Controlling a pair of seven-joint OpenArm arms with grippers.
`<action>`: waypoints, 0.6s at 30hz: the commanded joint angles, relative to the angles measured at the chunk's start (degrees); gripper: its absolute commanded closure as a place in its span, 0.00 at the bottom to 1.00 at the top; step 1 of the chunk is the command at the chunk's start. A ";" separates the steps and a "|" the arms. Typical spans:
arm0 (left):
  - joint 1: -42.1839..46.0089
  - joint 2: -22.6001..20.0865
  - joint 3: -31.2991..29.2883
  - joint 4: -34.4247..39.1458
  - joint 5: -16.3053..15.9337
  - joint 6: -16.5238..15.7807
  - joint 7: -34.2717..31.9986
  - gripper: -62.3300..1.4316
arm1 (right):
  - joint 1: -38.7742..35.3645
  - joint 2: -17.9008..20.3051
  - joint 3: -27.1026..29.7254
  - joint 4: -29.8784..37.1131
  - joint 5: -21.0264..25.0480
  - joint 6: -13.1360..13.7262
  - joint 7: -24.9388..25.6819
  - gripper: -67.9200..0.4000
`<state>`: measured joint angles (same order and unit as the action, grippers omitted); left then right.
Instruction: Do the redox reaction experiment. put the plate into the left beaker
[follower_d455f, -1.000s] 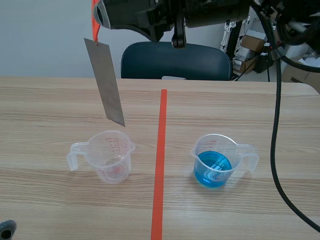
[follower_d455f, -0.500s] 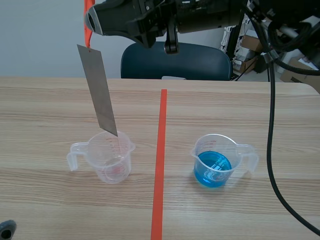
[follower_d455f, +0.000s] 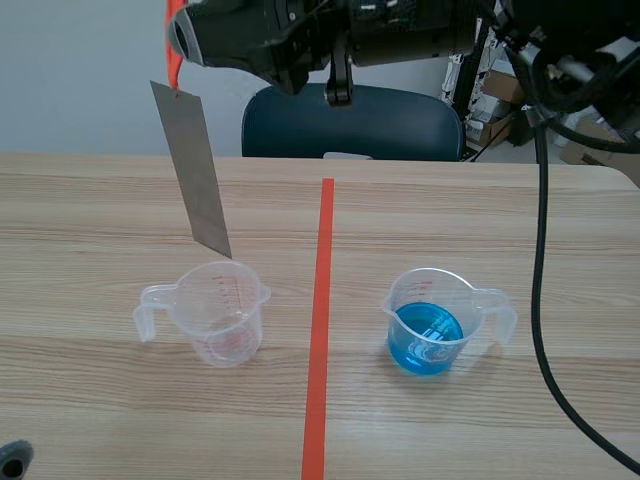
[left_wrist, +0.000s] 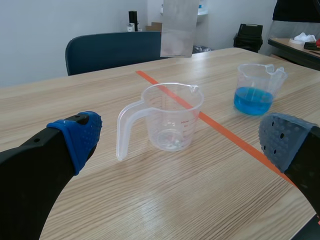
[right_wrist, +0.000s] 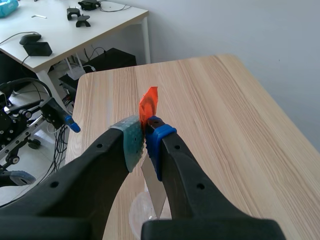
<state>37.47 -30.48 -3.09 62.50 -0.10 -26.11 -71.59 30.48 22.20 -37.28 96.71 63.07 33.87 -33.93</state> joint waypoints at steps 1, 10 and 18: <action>0.57 0.17 -0.26 0.83 -0.63 0.04 -0.87 0.00 | 0.02 -1.16 -0.04 0.02 -0.94 0.20 1.09 0.99; 0.57 0.33 -0.26 0.83 -0.63 0.04 -0.79 0.00 | -1.46 -3.80 -0.66 -2.19 -4.61 0.44 2.45 0.99; 0.57 0.31 -0.26 0.83 -0.61 0.04 -0.77 0.00 | -1.46 -5.55 -1.11 -5.77 -6.25 1.70 3.45 0.99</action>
<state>37.47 -30.48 -3.09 62.50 -0.10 -26.11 -71.55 27.88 17.28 -38.63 90.85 56.07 35.57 -31.83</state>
